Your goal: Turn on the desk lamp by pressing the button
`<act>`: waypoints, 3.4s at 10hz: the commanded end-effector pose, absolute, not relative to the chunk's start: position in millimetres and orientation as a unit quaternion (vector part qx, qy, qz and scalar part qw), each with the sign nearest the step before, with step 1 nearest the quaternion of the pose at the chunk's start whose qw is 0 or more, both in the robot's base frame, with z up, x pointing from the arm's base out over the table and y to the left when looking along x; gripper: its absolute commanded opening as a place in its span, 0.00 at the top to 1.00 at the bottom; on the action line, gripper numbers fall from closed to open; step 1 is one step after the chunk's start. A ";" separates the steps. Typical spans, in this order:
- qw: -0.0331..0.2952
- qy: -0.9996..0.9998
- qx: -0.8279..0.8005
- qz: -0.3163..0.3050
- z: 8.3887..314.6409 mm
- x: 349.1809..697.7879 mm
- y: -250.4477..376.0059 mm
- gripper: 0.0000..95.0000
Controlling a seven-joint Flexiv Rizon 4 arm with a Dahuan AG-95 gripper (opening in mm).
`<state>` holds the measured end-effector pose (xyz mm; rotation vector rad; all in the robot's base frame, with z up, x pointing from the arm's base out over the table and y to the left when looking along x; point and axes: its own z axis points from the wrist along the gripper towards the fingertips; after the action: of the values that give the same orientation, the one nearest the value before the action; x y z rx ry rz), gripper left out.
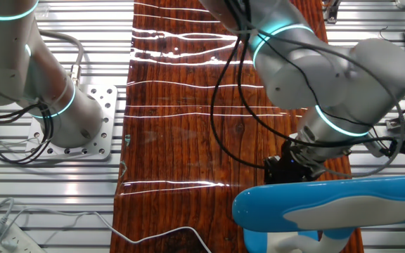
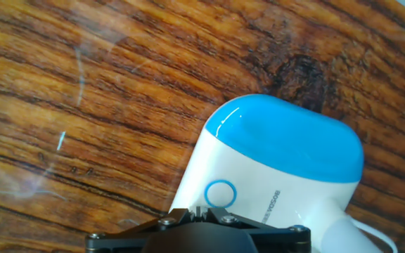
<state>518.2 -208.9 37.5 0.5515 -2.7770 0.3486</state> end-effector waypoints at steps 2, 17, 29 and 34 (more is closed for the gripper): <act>0.144 -0.960 0.203 0.125 0.3 512.6 -220.3 1.00; 0.148 -0.966 0.177 0.116 13.2 515.1 -218.3 1.00; 0.123 -0.941 0.260 0.180 19.5 512.1 -216.2 1.00; 0.114 -0.946 0.254 0.164 15.7 513.5 -217.4 1.00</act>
<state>516.7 -209.7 37.4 0.7391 -2.7753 0.4727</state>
